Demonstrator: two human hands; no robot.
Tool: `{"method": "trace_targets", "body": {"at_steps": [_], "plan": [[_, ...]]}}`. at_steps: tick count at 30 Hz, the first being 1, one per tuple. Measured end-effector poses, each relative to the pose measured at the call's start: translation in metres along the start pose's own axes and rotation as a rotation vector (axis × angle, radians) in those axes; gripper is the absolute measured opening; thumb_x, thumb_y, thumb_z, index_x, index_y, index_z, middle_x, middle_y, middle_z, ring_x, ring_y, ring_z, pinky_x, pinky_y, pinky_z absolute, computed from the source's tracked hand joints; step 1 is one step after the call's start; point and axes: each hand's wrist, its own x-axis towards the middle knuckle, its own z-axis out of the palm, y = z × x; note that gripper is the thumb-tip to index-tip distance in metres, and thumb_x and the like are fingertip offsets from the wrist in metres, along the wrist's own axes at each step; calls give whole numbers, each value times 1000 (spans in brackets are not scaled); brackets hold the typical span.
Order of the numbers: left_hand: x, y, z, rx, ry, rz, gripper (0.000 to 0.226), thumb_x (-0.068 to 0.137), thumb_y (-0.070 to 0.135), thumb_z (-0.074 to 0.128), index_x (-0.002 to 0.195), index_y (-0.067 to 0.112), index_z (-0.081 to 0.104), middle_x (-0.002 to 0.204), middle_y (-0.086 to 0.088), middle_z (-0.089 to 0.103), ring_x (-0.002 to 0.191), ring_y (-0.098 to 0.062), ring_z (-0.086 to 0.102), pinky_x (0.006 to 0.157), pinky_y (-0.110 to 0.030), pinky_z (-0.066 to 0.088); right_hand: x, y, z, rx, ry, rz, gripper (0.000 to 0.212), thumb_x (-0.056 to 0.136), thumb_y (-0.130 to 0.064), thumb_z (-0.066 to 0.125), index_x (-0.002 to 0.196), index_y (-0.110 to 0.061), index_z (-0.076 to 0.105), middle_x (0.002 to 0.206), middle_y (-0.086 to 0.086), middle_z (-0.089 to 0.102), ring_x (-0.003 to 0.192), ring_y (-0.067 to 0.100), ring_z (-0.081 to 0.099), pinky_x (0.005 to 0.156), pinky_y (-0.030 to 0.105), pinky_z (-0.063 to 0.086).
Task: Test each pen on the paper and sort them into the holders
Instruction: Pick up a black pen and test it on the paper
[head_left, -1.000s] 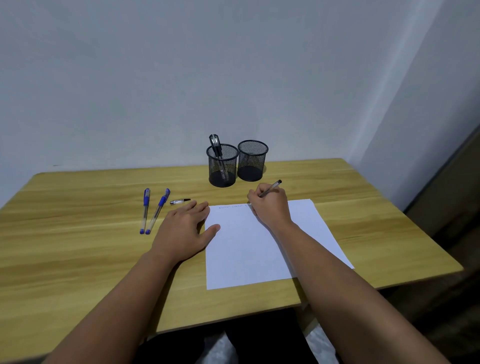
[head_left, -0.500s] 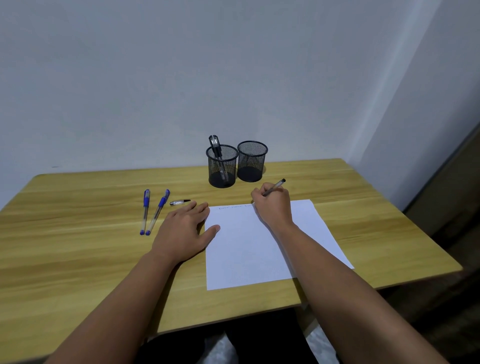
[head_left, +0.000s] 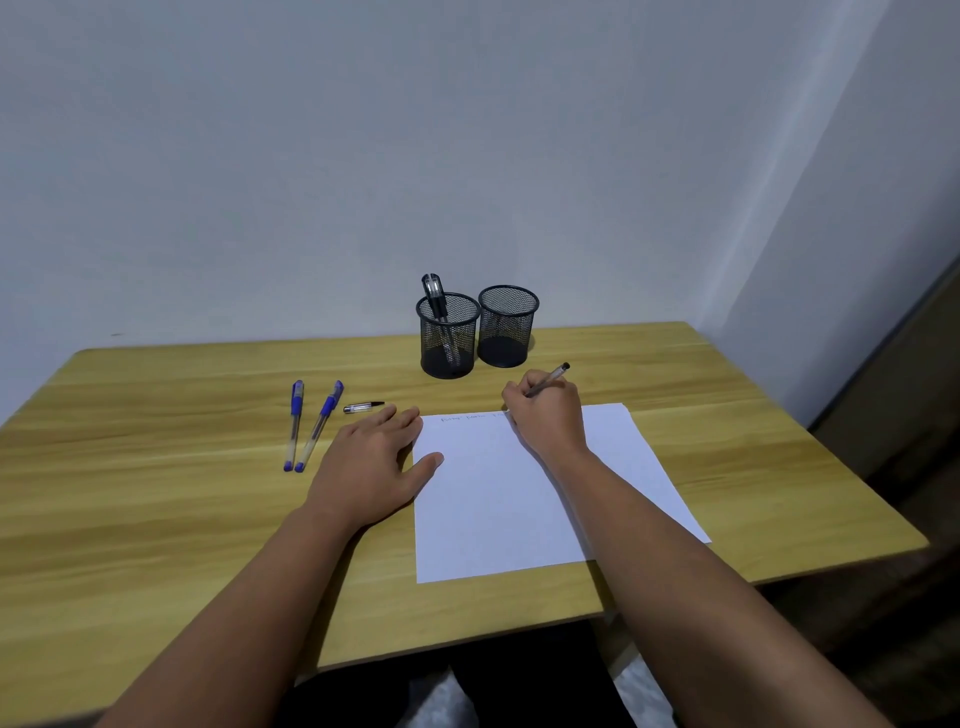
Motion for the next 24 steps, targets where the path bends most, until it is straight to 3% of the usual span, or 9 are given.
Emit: {"method": "trace_targets", "body": {"at_steps": [3,13,20,22,24], "plan": [[0,0,0,2,-4,3,76,88,72,35,145,25,52,157,12,41,151,-13,28,116,-40,29,-1,-1,0,9,0,14,38,85,-15,65,56,-16,42,52,-3,42,54,23,45,56,28,40],[0,1,-2,0,-15,-5,82,86,75,30,148,26,49,157,13,40,151,-12,27,118,-40,28,-2,-4,-3,-39,25,4,43,90,-6,63,58,-15,36,56,2,39,56,23,38,54,28,34],[0,2,-3,6,-20,-2,80,87,74,32,148,25,49,157,13,40,151,-12,27,117,-41,28,-3,-8,-5,-1,48,87,46,91,-5,62,59,-19,33,52,-8,36,51,18,36,51,25,31],[0,2,-3,7,-26,-4,82,86,75,30,148,26,49,158,13,40,151,-12,27,117,-41,28,0,-13,-9,93,42,173,40,89,-4,61,61,-15,35,53,-2,41,50,21,42,50,24,34],[0,2,-3,3,-25,-5,82,86,75,29,148,26,49,157,13,40,151,-12,27,118,-41,29,8,-20,-17,219,-19,277,30,92,-2,61,67,-9,46,58,12,50,39,21,45,39,21,35]]}}
